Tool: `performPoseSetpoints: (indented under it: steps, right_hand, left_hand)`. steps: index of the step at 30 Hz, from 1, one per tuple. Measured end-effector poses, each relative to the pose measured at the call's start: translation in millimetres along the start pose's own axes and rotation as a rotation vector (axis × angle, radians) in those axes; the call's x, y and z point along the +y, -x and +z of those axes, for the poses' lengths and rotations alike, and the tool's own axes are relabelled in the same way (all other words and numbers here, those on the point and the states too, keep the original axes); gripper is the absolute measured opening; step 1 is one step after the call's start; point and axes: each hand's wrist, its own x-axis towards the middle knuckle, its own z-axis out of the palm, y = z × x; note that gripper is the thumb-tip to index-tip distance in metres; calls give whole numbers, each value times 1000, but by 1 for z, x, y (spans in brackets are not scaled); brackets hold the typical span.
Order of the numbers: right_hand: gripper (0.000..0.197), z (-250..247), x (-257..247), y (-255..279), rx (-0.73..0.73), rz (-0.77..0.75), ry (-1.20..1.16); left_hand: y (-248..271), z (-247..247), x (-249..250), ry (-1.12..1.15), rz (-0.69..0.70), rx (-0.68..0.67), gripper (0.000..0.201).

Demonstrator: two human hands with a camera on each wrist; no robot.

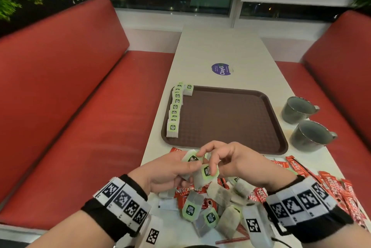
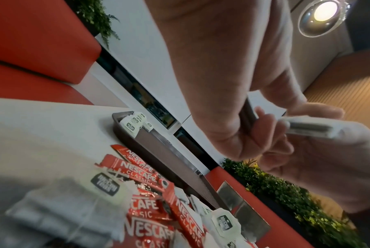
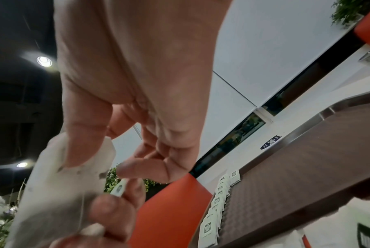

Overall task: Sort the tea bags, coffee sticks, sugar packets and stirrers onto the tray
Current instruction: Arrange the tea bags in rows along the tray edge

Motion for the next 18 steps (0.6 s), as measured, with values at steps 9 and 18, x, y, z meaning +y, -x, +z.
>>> performPoseSetpoints:
  steps: [9, 18]
  right_hand:
    - [23, 5, 16, -21, 374, 104, -258]
    - [9, 24, 19, -60, 571, 73, -91]
  left_hand:
    - [-4, -8, 2, 54, 155, 368, 17]
    - [-9, -11, 10, 118, 260, 520, 32]
